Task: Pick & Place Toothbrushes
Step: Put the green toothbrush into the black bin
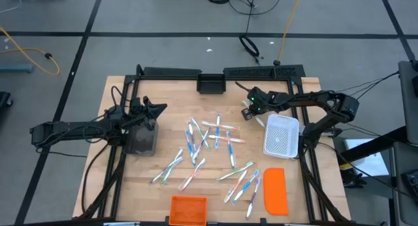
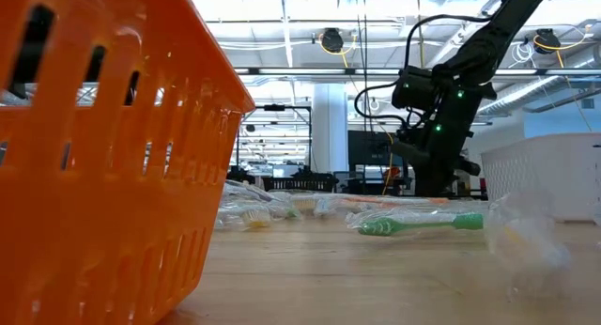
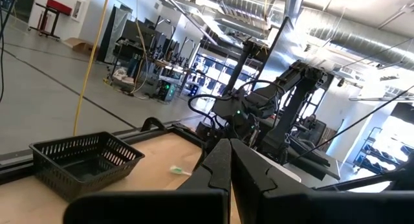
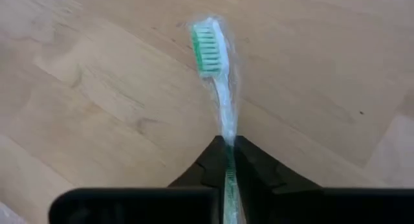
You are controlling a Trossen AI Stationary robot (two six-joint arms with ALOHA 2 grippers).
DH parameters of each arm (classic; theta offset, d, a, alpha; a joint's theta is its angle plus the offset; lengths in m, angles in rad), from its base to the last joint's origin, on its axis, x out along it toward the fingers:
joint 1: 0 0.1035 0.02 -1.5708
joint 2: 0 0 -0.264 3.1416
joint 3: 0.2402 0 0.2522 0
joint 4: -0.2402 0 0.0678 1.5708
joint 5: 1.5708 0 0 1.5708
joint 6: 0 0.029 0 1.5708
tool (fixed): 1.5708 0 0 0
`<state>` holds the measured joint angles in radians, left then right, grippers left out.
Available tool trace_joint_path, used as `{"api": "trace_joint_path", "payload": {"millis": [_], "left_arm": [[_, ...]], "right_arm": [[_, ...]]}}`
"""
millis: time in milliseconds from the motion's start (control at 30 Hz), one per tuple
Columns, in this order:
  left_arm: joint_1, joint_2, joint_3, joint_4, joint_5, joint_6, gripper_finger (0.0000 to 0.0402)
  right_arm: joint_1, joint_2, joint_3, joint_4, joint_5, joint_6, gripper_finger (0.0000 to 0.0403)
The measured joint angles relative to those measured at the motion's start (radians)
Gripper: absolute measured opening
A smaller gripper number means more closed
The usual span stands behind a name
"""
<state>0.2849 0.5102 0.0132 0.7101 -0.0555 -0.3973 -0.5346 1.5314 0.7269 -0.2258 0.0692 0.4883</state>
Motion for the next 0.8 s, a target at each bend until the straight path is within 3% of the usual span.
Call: {"api": "trace_joint_path", "payload": {"millis": [533,800], "left_arm": [[0.0,0.0,0.0,0.002,0.0,-0.003,0.0003],[0.0,0.0,0.0,0.054,-0.026,-0.063,0.0003]], "right_arm": [[0.015,-0.122,-0.002,0.254,-0.173,-0.048,0.0001],[0.086,-0.189,0.0,0.493,-0.231,-0.057,0.0001]]}}
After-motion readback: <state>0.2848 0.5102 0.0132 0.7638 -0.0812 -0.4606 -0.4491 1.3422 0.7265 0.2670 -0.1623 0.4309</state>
